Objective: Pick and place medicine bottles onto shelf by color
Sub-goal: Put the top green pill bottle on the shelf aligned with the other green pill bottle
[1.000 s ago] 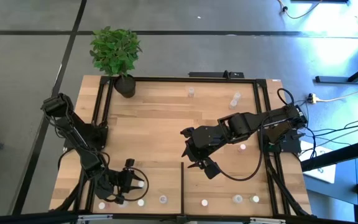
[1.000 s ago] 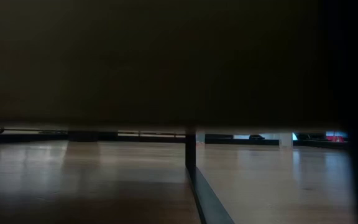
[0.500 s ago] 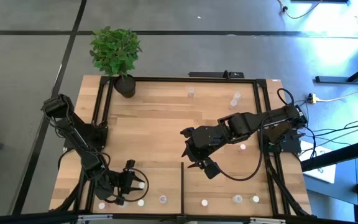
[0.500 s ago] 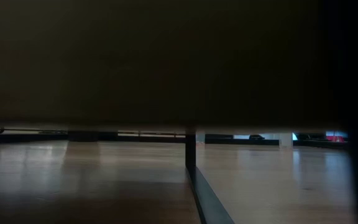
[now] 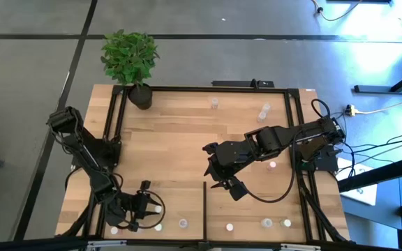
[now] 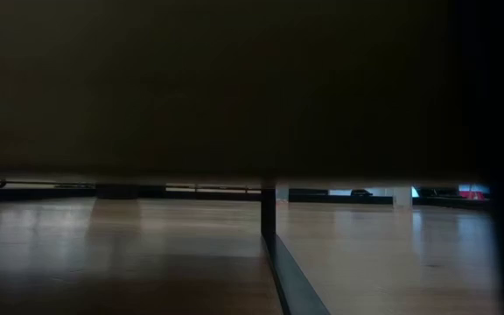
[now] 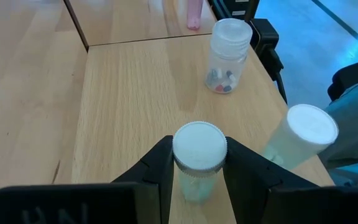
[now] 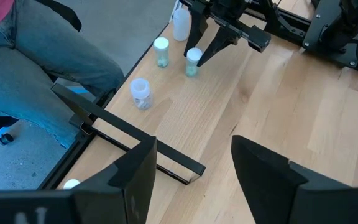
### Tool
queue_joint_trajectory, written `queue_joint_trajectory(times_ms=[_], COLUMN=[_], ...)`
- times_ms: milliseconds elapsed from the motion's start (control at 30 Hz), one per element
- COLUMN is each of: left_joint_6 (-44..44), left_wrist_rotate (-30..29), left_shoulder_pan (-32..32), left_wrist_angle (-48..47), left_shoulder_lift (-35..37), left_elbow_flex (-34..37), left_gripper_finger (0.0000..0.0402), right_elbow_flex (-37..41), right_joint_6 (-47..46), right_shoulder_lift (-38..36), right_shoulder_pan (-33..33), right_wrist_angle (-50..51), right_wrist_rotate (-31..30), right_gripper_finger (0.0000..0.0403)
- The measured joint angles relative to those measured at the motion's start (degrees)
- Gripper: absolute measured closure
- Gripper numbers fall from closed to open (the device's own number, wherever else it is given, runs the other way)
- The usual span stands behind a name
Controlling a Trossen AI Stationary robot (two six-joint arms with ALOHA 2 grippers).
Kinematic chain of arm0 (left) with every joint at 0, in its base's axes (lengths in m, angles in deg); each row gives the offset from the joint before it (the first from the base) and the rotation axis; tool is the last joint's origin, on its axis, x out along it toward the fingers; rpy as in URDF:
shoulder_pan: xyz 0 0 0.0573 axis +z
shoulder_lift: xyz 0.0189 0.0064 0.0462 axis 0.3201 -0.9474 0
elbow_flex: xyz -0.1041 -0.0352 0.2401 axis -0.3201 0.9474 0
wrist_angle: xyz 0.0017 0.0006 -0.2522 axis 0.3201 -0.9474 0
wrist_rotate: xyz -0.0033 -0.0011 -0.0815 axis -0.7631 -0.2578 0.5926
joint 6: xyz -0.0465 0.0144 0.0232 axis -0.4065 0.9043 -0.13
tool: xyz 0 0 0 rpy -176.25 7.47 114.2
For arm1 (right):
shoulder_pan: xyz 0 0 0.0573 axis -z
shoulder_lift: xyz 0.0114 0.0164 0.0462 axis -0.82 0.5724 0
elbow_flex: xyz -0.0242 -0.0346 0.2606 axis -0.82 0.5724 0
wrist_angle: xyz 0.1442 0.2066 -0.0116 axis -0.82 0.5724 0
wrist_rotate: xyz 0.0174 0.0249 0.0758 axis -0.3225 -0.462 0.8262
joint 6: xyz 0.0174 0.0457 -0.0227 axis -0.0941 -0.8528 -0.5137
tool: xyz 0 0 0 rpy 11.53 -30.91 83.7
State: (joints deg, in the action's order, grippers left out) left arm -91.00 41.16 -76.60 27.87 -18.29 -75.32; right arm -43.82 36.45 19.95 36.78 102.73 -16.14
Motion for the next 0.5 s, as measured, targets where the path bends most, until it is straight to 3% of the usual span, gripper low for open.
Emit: queue_joint_trajectory(times_ms=[500], left_joint_6=[0.59], left_wrist_rotate=[0.31], left_shoulder_pan=[0.0], left_wrist_angle=[-0.09], left_shoulder_lift=[0.0], left_elbow_flex=[0.0], left_gripper_finger=[0.0295], right_elbow_flex=[0.0], right_joint_6=[0.0], right_shoulder_lift=[-0.01], right_shoulder_pan=[-0.01], right_wrist_angle=[0.0], right_wrist_rotate=[0.01], right_gripper_finger=[0.0192])
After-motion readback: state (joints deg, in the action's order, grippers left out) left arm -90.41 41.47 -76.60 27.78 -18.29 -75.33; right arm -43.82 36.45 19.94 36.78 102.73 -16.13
